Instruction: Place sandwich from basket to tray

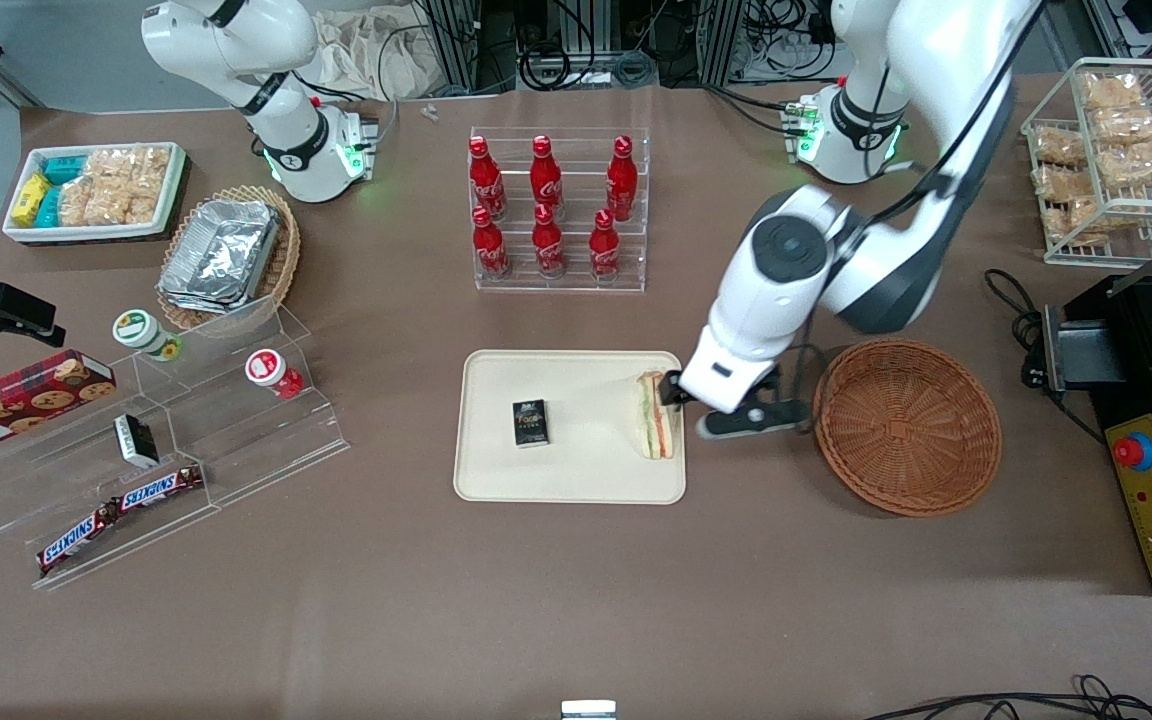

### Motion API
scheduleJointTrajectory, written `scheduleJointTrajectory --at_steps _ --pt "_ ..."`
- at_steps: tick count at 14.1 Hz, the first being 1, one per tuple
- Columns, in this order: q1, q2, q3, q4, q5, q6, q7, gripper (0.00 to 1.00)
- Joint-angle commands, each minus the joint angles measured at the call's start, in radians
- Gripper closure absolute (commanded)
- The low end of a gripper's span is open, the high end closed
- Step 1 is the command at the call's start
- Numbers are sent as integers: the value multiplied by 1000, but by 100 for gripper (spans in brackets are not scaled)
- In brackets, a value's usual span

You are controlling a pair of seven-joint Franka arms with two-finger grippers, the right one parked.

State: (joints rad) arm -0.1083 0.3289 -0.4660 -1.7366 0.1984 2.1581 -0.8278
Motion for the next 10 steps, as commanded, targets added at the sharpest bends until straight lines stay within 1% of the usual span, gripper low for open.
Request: scheduleJointTrajectory --at_steps 1,3,4,6,8,10 --pt "39 -53 1 76 -78 -177 103 0" --pt "64 -54 3 168 -135 -343 226 0" --pt "94 -57 3 204 -145 -415 266 0" --pt "121 -96 18 259 -154 -531 334 0" --pt "116 -180 129 259 -206 -598 421 0" --pt "116 -247 212 244 -218 -665 510 0"
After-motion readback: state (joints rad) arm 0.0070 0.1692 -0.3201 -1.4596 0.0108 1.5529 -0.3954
